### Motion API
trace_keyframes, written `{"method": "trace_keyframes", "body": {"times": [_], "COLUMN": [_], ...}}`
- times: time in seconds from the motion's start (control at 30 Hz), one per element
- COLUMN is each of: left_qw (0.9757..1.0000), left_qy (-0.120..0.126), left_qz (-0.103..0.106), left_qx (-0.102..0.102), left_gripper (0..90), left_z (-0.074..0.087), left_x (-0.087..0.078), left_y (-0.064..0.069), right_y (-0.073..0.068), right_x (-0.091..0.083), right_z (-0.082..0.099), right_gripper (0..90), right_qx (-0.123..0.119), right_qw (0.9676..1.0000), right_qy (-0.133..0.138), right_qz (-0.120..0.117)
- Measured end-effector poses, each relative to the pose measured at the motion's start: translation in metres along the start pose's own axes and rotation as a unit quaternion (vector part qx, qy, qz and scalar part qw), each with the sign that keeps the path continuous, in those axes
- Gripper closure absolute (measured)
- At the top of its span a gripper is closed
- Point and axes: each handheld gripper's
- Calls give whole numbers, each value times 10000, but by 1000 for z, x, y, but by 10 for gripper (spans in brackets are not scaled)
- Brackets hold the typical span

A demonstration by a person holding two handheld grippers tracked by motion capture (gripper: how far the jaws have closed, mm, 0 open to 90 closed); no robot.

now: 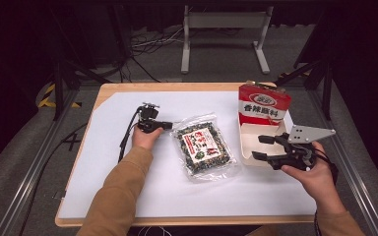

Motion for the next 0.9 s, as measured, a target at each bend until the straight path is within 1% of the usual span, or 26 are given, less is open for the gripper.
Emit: {"method": "trace_keyframes", "body": {"times": [0.03,0.07,0.1,0.17,0.33,0.4,0.47,0.5,0.53,0.57,0.63,0.73,0.9], "left_qw": [10000,9999,9999,9998,9998,9997,9996,9996,9996,9996,9994,9989,9959], "left_qy": [19,47,53,54,108,135,192,202,202,225,291,390,761], "left_qz": [-54,-78,-117,-131,-127,-148,-143,-101,-101,-85,13,20,167], "left_qx": [60,58,101,124,112,156,153,152,152,177,183,247,450], "left_gripper": [881,888,892,892,895,896,897,897,898,898,898,900,900], "left_z": [0,-1,-1,-1,0,0,-1,-1,-1,-1,0,0,2], "left_x": [-1,-1,-2,-2,-4,-6,-8,-10,-10,-12,-18,-26,-52], "left_y": [1,3,4,4,5,6,7,8,8,8,9,14,29], "right_y": [0,0,0,0,1,1,1,1,1,1,1,2,1], "right_x": [0,0,0,1,0,0,0,0,0,0,0,-1,-2], "right_z": [0,0,0,0,1,1,1,1,1,1,1,2,1], "right_gripper": [394,394,394,394,394,394,394,394,394,394,394,394,394], "right_qx": [5,10,9,6,10,11,16,15,15,16,19,24,28], "right_qw": [10000,10000,10000,10000,10000,10000,10000,10000,10000,10000,10000,10000,10000], "right_qy": [-1,-4,-3,-5,-4,-5,-7,-8,-8,-8,-5,0,27], "right_qz": [-4,-9,-10,-10,-8,3,6,7,7,7,11,15,6]}}
Point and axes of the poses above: each handheld gripper's, and its own axes: x roughly forward along the jaws, z roughly out of its underside, y roughly to its right, and after that the axes turned 14 degrees about -y, right-handed
